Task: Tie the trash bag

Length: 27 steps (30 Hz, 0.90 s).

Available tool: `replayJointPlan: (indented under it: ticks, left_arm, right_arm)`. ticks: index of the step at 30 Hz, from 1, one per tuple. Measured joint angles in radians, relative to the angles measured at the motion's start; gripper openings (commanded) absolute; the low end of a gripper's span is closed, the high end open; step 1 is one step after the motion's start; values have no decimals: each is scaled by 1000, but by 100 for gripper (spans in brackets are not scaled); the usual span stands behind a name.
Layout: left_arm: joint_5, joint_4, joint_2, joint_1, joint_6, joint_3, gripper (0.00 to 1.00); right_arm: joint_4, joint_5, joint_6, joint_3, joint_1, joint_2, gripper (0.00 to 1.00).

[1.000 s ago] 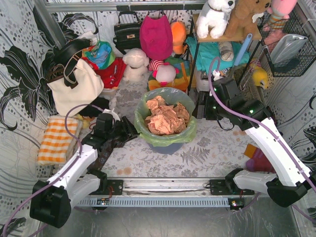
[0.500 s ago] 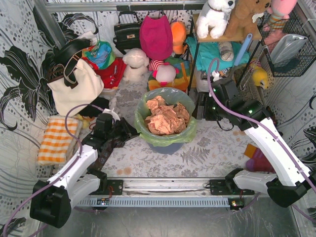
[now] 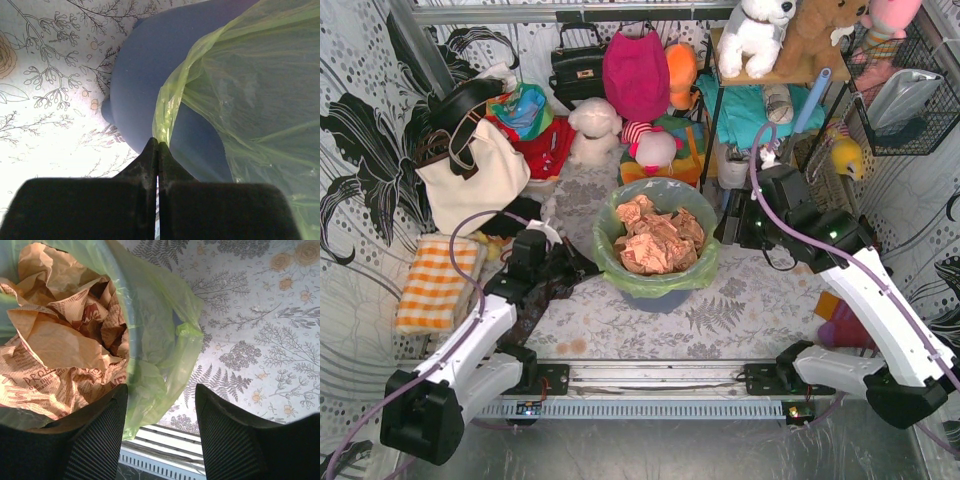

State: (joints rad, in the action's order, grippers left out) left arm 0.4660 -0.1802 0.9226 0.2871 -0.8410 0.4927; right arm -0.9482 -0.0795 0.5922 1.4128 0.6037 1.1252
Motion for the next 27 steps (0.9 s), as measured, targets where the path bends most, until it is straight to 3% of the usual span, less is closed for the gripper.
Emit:
replayJointPlan:
  ticks: [13, 27]
  left_arm:
    - [-33, -135, -63, 0, 40, 102, 0]
    - [-58, -194, -81, 0, 58, 104, 0]
  right_arm:
    - [15, -48, 68, -174, 0, -116, 56]
    - [242, 22, 161, -480, 0, -161, 59]
